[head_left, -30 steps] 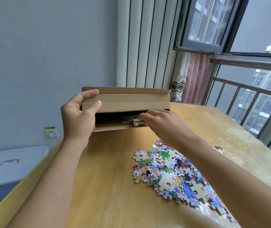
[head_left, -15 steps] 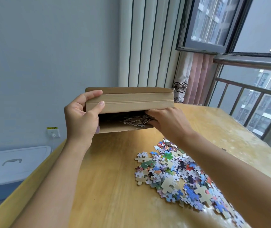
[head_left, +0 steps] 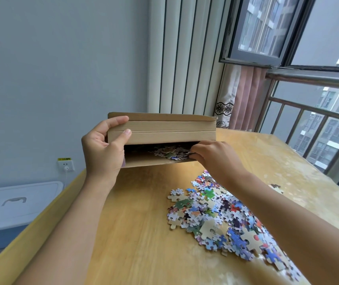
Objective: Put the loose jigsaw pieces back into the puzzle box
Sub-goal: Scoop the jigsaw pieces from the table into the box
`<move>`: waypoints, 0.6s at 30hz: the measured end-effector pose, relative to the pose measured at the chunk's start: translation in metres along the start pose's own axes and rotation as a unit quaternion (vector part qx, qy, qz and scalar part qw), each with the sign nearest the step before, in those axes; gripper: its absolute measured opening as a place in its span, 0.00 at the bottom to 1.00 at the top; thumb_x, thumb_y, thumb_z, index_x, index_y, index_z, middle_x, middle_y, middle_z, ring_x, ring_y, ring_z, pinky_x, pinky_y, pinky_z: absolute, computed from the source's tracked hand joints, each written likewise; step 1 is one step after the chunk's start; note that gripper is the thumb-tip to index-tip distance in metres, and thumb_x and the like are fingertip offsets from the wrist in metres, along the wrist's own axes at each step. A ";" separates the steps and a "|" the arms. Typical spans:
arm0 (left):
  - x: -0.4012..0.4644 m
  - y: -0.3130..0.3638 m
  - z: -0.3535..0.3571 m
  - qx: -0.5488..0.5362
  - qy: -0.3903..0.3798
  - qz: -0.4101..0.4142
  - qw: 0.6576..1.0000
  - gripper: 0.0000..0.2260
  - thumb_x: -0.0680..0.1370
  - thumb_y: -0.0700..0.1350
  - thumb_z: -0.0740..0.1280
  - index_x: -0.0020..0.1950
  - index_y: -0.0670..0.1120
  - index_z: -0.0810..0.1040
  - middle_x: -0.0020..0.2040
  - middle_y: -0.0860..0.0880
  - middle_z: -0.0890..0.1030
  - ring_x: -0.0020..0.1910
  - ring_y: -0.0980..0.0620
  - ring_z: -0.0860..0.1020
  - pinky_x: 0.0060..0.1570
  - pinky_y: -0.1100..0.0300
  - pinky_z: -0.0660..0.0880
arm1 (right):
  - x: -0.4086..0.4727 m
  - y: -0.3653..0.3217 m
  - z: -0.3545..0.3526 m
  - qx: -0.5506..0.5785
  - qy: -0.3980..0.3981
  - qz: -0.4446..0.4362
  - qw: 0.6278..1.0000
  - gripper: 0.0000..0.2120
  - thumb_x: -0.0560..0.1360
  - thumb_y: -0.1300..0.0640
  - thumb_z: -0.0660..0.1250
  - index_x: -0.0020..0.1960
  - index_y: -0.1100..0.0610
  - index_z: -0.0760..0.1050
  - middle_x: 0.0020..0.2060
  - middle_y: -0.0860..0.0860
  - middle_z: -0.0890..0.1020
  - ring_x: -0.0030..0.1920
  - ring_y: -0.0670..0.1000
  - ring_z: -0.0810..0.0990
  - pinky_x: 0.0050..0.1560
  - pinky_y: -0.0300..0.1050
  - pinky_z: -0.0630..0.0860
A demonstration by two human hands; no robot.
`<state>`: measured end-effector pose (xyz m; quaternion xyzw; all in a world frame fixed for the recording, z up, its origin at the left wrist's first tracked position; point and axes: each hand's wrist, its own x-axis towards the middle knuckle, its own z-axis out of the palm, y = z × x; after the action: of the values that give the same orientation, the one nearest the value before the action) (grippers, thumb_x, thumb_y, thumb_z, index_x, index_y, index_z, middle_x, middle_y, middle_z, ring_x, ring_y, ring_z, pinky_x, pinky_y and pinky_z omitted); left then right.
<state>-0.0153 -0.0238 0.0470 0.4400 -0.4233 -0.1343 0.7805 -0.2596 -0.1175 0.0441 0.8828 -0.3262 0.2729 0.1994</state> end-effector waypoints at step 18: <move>-0.003 -0.004 0.000 0.007 -0.003 0.000 1.000 0.14 0.74 0.37 0.74 0.48 0.57 0.86 0.44 0.54 0.86 0.42 0.54 0.82 0.41 0.65 0.77 | -0.015 -0.035 -0.016 0.090 -0.228 0.040 0.969 0.39 0.77 0.28 0.52 0.79 0.52 0.62 0.77 0.49 0.67 0.75 0.51 0.67 0.69 0.54 0.72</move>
<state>-0.0167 -0.0245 0.0426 0.4448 -0.4264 -0.1323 0.7764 -0.2506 -0.0768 0.0409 0.9222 -0.3723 0.1008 0.0286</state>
